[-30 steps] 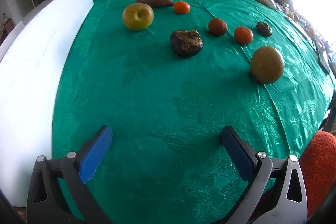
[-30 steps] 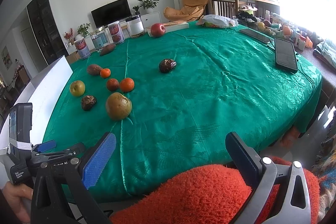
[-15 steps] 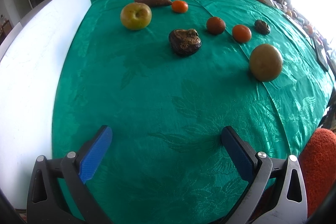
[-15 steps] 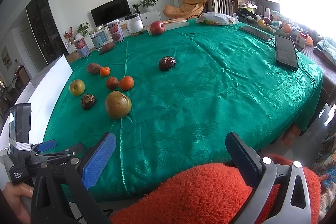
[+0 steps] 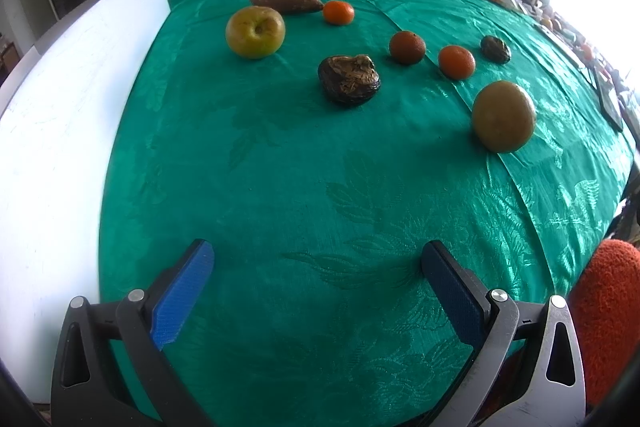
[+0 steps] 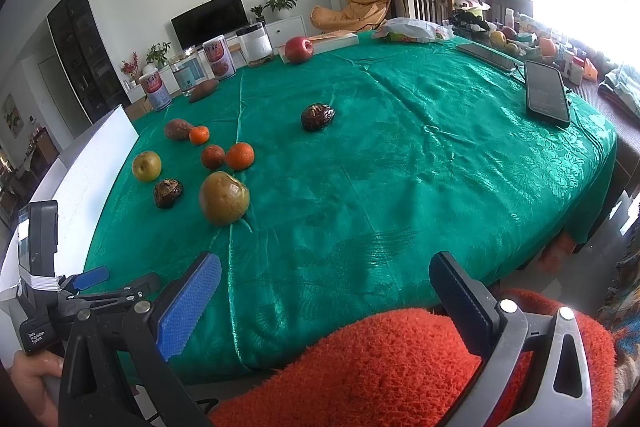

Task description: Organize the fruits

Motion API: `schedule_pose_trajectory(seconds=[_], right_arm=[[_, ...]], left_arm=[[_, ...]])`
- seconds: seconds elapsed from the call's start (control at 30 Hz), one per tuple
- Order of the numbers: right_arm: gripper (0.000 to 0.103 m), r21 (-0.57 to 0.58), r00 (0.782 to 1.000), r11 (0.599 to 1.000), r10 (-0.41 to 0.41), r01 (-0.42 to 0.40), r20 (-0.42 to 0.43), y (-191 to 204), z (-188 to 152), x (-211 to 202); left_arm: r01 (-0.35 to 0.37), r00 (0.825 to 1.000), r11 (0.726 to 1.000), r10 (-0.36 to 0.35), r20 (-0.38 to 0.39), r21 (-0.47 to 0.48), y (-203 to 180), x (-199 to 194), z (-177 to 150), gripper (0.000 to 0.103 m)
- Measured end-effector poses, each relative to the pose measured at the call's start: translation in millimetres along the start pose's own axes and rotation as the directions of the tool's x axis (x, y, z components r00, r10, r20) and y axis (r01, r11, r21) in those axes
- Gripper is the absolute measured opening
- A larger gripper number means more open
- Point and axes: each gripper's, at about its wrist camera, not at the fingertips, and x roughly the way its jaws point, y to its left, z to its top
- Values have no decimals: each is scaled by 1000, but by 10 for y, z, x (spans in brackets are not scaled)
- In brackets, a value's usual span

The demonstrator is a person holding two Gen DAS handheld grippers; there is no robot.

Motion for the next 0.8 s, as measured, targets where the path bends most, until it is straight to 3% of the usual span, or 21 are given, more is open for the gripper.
schedule_pose_trajectory(seconds=[0.27, 0.53, 0.7, 0.8], right_arm=[[103, 3, 1000, 1000, 2, -2, -3, -6, -7, 3], [103, 5, 1000, 1000, 4, -4, -12, -10, -8, 17], [103, 8, 1000, 1000, 4, -4, -16, -12, -6, 23], [103, 9, 1000, 1000, 5, -4, -15, -16, -5, 21]], left_arm=[[28, 999, 999, -27, -43, 24, 42, 18, 76, 103], [105, 994, 993, -107, -28, -44, 211, -36, 158, 102], [167, 985, 986, -167, 45, 2, 93, -70, 514, 102], [141, 987, 990, -142, 69, 21, 31, 31, 751, 102]])
